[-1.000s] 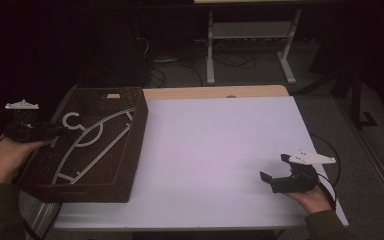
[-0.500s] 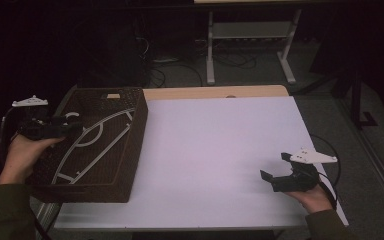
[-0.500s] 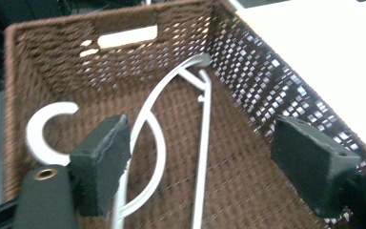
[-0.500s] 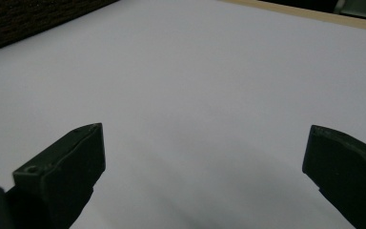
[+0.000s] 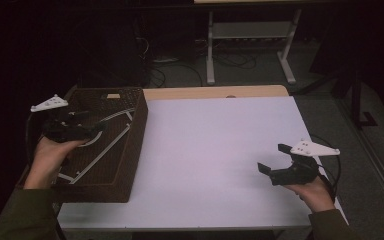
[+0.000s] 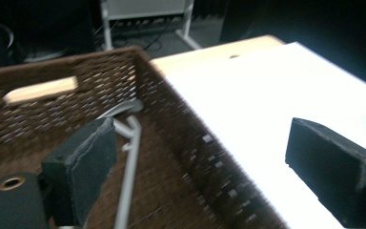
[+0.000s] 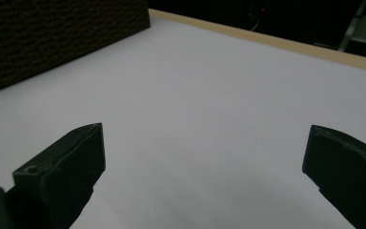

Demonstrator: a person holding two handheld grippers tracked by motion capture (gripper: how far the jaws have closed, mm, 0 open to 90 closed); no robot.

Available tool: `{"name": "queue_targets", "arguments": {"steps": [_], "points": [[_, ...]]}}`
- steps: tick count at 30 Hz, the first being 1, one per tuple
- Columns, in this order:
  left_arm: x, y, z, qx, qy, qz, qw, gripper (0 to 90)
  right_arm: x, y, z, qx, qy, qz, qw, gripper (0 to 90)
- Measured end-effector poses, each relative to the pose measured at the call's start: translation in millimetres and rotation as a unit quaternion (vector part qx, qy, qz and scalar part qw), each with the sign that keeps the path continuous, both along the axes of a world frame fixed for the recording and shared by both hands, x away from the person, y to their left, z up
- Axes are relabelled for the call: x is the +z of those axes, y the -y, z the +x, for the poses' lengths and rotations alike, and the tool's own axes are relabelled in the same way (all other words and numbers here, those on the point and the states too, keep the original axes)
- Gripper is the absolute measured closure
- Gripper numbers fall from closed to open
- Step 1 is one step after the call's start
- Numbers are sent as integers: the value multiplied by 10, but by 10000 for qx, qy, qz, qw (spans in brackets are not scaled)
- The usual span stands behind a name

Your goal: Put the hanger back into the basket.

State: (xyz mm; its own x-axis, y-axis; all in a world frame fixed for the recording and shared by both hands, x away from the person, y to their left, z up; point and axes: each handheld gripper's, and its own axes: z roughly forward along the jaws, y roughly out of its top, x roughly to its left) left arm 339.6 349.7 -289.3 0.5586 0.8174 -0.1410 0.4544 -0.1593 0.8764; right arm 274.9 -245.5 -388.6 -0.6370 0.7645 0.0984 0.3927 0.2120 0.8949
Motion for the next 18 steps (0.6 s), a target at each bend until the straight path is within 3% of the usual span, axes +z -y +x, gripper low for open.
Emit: {"name": "queue_targets", "arguments": {"steps": [4,8,18], "points": [[-50,186,-53,-160,170,-161,9996,26,93,-20,27,12,103,120,9999,1],[-93,342,-113,-324,343,-336,9983,20,176,-56,46,84,162,163,9997,1],[-149,654,-279,-664,809,-749,9917,0,403,-122,95,245,348,355,9985,1]]}}
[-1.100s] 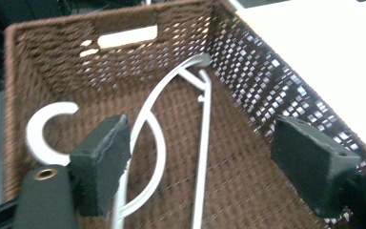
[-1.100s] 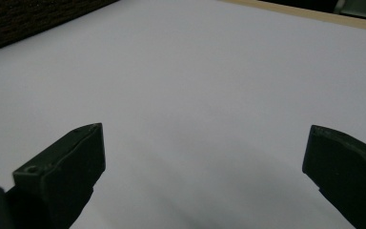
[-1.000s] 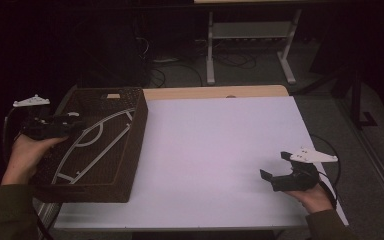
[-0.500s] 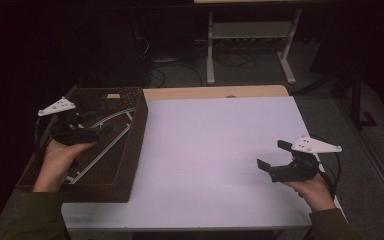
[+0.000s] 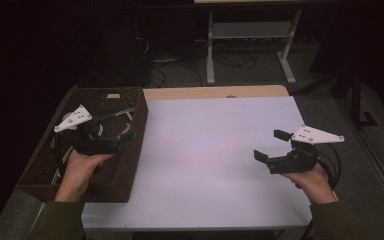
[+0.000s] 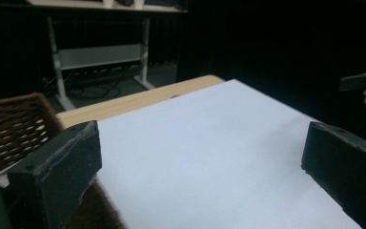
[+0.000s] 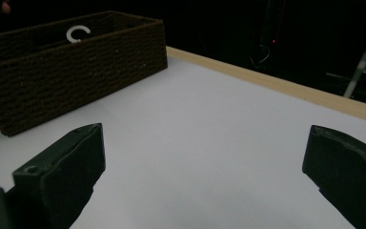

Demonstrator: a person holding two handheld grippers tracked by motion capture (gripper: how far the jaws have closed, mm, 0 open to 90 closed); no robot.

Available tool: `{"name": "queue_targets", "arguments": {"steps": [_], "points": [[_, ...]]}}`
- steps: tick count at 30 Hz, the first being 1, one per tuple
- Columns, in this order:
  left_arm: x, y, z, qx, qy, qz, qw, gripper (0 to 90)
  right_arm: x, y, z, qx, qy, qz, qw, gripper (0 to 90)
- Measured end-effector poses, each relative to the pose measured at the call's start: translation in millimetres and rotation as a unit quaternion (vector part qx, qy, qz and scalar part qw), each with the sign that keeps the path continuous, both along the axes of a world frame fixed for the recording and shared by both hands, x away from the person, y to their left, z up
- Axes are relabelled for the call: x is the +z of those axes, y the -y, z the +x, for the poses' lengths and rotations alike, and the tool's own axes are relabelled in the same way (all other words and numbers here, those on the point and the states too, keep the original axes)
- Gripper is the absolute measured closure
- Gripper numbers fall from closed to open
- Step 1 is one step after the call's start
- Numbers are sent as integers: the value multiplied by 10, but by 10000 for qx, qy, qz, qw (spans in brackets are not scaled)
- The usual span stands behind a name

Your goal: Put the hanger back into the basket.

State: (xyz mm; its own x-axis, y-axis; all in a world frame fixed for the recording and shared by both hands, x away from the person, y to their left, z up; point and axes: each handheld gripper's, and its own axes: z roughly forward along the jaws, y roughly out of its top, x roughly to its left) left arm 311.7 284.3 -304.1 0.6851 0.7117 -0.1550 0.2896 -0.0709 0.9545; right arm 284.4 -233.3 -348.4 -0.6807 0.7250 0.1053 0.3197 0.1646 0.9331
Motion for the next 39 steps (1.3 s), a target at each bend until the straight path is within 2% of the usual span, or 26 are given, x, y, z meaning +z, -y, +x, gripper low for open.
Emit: {"name": "queue_targets", "arguments": {"steps": [3,6,9,15,21,26,29,39], "points": [[-49,89,-49,-145,31,-98,9998,0,86,-8,21,23,80,124,9999,1],[-77,120,-67,-207,22,-139,9997,0,121,-12,32,37,142,166,9998,1],[-135,147,-95,-248,63,-248,9994,0,181,-28,42,54,222,336,9992,1],[-212,179,-116,-305,31,-227,9993,0,268,-70,42,96,392,470,9981,1],[-262,196,-130,-327,10,-259,9991,0,324,-80,20,106,493,557,9972,1],[-266,195,-147,-355,104,-238,9990,0,361,-65,-1,113,575,610,9964,1],[-276,209,-151,-381,87,-239,9990,0,383,-52,-4,108,636,640,9959,1],[-279,205,-153,-398,98,-242,9989,0,388,-41,-5,100,634,652,9958,1]]}}
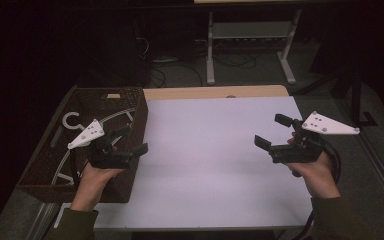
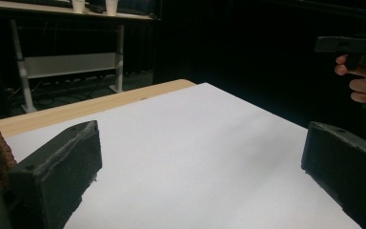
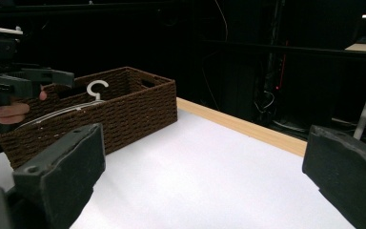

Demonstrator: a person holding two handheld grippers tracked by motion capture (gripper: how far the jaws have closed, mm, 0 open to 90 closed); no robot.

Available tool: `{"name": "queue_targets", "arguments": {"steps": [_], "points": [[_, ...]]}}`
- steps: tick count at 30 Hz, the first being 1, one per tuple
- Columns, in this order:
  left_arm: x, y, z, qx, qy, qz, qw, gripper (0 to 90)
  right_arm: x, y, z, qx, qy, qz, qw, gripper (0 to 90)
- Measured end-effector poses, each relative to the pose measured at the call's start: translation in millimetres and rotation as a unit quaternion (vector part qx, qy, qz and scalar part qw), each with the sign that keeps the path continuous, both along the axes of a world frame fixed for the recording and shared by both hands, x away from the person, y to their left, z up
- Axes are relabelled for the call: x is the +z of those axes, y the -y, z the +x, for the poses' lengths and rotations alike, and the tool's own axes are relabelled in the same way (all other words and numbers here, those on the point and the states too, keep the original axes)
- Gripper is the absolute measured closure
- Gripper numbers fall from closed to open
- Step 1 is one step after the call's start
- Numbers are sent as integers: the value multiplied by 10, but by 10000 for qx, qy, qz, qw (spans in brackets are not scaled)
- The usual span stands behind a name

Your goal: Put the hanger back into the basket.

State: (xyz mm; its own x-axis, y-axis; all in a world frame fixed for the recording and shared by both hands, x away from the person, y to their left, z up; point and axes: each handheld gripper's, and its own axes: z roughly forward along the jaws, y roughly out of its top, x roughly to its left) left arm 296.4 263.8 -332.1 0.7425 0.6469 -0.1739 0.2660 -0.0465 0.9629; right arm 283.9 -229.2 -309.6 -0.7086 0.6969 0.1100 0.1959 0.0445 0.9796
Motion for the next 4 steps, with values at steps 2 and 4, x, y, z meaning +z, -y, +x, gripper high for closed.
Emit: {"name": "queue_targets", "arguments": {"steps": [2,4], "points": [[1,-2,-1,-8,1,-7,10000,0,1,2,-1,-3,9,-3,10000,1],[2,-4,-1,-11,3,1,10000,0,0,5,-1,0,6,-9,10000,1]]}}
